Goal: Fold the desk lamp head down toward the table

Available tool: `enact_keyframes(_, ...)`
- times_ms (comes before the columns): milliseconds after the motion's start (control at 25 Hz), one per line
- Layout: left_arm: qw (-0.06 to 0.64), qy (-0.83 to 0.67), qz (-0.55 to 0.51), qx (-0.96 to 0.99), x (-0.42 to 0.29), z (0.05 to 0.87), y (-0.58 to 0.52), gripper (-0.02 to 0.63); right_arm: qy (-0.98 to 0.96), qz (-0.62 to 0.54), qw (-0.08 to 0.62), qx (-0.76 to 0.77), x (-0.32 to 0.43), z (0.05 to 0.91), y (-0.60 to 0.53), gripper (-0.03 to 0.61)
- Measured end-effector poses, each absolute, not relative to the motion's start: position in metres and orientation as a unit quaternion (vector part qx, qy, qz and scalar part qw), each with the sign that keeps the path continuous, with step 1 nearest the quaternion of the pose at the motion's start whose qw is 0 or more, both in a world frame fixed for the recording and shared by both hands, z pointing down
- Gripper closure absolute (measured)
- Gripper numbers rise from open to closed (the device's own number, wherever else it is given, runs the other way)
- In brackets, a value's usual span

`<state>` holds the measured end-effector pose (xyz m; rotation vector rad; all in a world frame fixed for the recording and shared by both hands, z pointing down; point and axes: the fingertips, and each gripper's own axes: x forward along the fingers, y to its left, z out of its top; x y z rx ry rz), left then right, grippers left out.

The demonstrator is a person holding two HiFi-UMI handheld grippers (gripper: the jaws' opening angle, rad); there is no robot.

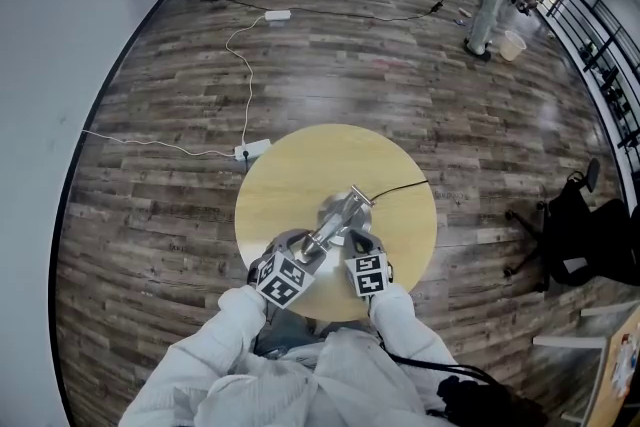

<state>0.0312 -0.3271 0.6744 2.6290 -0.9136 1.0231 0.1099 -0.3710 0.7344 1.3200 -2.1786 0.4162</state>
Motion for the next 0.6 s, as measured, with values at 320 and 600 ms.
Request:
enact_keyframes(320,0.084,-0.348,0.317,0.878,0.023,0.672,-0.323,0.362,-0.810,0.153,0.283,0.490,0.111,0.730,-0.369,0.566)
enact_keyframes(600,0.145,-0.436,0.184,0.869,-0.011,0.616,-0.291,0.376,-0.821,0.134,0.151,0.535,0.120,0.644,-0.334,0.566)
